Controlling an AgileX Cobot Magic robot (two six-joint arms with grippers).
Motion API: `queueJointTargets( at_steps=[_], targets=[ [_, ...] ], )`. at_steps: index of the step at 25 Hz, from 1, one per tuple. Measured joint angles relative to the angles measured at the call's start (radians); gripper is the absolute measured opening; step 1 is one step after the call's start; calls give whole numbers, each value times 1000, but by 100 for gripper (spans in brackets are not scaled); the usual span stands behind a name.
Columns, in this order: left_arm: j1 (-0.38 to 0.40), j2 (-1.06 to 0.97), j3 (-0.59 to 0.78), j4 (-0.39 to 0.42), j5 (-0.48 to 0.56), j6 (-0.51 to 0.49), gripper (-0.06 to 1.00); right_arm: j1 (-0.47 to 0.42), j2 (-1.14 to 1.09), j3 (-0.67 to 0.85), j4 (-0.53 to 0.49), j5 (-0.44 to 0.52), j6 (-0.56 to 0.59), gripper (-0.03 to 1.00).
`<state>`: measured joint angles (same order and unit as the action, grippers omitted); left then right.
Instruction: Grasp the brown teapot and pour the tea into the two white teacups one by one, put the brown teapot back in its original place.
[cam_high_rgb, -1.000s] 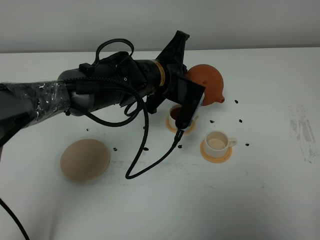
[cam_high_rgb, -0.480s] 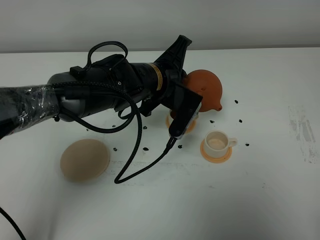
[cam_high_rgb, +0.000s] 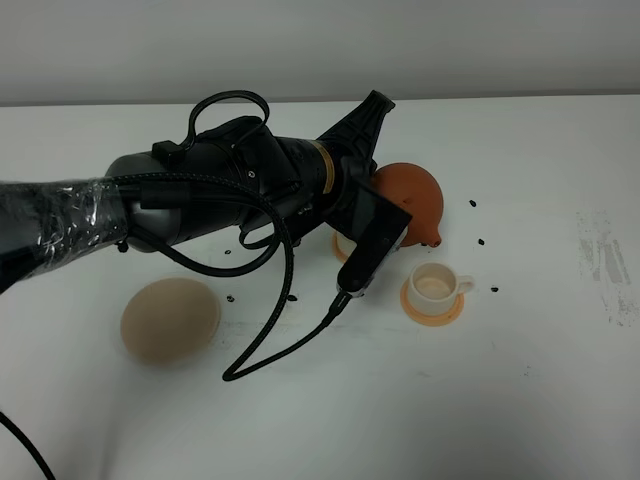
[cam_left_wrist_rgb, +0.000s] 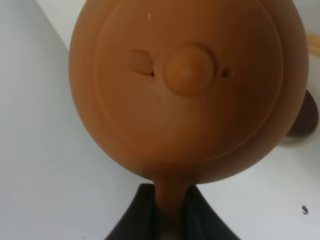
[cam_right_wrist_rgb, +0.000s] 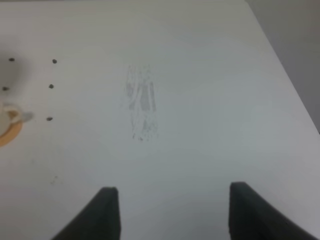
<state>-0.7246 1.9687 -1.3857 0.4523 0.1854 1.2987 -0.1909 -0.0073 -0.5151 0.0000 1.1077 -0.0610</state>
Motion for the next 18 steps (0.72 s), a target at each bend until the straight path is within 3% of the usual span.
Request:
queueJointTargets(
  at_steps=[6,18],
  targets=[
    [0,0,0,3,9,31,8,0,0,0,0,0,0,47],
    [0,18,0,122,-33,35,8,0,0,0,0,0,0,47]
  ],
)
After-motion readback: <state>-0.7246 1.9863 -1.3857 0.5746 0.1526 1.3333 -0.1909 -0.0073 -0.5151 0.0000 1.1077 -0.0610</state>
